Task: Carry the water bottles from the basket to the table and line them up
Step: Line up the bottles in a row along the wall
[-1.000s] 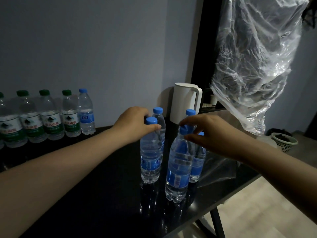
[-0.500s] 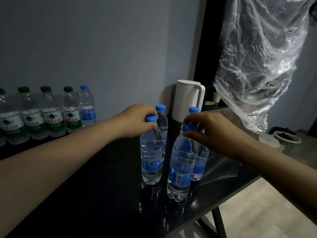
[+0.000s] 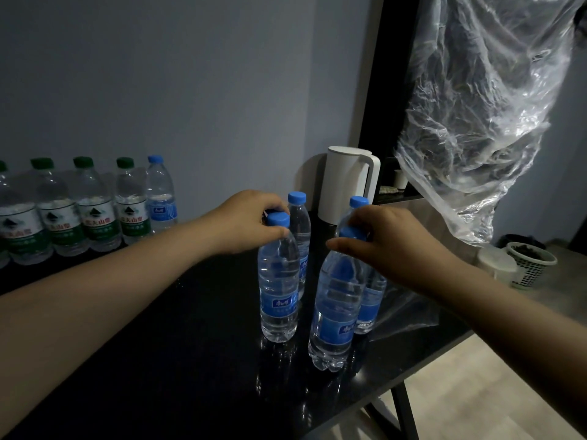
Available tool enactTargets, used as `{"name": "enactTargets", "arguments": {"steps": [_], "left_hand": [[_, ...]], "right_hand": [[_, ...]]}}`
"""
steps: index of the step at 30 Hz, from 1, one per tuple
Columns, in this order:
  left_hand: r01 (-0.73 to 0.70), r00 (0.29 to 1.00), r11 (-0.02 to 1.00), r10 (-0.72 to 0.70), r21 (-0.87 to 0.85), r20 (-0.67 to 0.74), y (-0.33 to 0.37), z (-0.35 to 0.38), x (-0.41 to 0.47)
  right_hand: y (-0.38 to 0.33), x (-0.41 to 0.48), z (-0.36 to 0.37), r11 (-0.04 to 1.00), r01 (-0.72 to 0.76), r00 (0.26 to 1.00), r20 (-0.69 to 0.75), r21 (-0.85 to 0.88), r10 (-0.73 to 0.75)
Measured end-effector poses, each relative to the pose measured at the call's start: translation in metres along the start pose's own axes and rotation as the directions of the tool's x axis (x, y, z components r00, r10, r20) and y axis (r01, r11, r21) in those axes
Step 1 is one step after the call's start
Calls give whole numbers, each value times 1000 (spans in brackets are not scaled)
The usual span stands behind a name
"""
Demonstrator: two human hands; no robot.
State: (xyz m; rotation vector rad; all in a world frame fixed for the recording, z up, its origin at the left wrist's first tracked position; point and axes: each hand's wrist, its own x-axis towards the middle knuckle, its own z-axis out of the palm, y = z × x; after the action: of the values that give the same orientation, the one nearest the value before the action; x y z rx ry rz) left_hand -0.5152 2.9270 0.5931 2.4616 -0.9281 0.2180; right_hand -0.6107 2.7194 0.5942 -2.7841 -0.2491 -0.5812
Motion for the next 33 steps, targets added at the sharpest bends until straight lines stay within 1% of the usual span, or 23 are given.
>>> {"name": "enactTargets", "arguments": {"steps": [4, 5, 7, 10, 12, 16, 19, 21, 26, 33], "left_hand": [[10, 998, 1000, -11, -17, -61, -1, 5, -4], [12, 998, 1000, -13, -21, -66, -1, 6, -4], [15, 997, 999, -18, -34, -70, -1, 7, -5], [31, 996, 998, -36, -60, -83, -1, 9, -6], [46, 994, 996, -54, -81, -93, -2, 10, -7], [69, 988, 993, -82, -99, -134, -6, 13, -9], [60, 986, 994, -74, -96, -151, -7, 14, -10], [46, 988, 996, -56, -74, -144, -6, 13, -12], [29, 994, 998, -36, -64, -107, -7, 2, -17], [39, 985, 993, -56, -107, -162, -18, -30, -25]], "right_hand": [[12, -4, -8, 974, -13, 980, 194, 228, -32], [16, -5, -8, 956, -31, 978, 204, 291, -31], [20, -7, -5, 933, -45, 988, 157, 357, -12], [18, -10, 2, 945, -20, 999, 34, 327, 10], [14, -12, 6, 950, -6, 1000, -10, 313, 10], [14, -12, 11, 942, -29, 999, -14, 335, 36], [13, -16, 15, 895, -70, 997, -1, 442, 78], [11, -19, 18, 880, -69, 996, -21, 471, 89], [6, -15, 20, 900, -31, 994, -79, 434, 72], [-15, 11, 21, 929, 34, 995, -104, 368, 4]]}}
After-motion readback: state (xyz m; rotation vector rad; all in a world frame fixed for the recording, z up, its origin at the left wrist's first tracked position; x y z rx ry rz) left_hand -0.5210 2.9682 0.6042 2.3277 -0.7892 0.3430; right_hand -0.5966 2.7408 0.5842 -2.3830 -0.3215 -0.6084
